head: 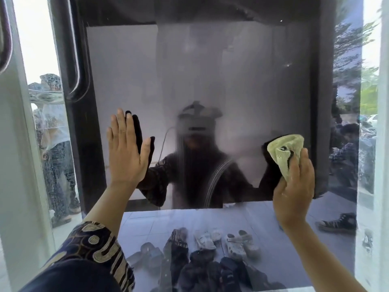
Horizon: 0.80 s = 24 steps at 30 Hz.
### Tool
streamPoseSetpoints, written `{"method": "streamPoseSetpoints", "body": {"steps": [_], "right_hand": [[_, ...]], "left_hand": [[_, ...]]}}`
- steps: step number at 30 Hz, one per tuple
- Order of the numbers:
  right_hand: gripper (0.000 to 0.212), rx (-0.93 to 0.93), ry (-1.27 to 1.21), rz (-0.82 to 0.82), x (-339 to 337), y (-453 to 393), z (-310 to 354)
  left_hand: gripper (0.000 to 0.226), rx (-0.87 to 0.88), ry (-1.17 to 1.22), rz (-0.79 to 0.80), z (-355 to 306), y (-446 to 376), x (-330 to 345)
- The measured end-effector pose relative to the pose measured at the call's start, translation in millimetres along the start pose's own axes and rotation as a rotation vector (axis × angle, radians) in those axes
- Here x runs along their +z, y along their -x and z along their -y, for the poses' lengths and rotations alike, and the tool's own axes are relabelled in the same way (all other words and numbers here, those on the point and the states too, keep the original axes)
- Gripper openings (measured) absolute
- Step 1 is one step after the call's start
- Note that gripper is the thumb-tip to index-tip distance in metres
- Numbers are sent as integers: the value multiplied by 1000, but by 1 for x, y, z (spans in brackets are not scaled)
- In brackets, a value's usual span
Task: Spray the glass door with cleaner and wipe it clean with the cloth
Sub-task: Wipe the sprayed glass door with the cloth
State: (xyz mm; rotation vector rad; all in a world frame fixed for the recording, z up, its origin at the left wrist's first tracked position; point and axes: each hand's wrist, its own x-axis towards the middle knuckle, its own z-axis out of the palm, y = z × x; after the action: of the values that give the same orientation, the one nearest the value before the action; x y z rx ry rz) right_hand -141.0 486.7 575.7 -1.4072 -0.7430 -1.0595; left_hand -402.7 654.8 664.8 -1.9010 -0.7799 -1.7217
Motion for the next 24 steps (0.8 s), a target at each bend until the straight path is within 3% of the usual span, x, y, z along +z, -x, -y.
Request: {"method": "streamPoseSetpoints", "body": {"steps": [3, 10, 12, 14, 16, 21, 24], "right_hand": [[45, -19, -47, -25, 7, 23, 17], [49, -687, 26, 230, 16, 89, 17], [41, -881, 58, 294, 10, 95, 2], [39, -952, 103, 318, 2, 89, -11], [41, -852, 109, 286, -3, 78, -20], [41, -333, 24, 46, 5, 32, 4], [45, -217, -65, -29, 20, 6, 39]], "left_hand": [[62, 3, 10, -8, 0, -1, 0], [62, 12, 7, -19, 1, -1, 1], [62, 19, 0, -14, 2, -1, 1], [61, 23, 1, -8, 3, -2, 0], [61, 25, 1, -4, 2, -3, -1], [60, 29, 9, -9, 1, -2, -1], [60, 28, 10, -11, 1, -1, 0]]}}
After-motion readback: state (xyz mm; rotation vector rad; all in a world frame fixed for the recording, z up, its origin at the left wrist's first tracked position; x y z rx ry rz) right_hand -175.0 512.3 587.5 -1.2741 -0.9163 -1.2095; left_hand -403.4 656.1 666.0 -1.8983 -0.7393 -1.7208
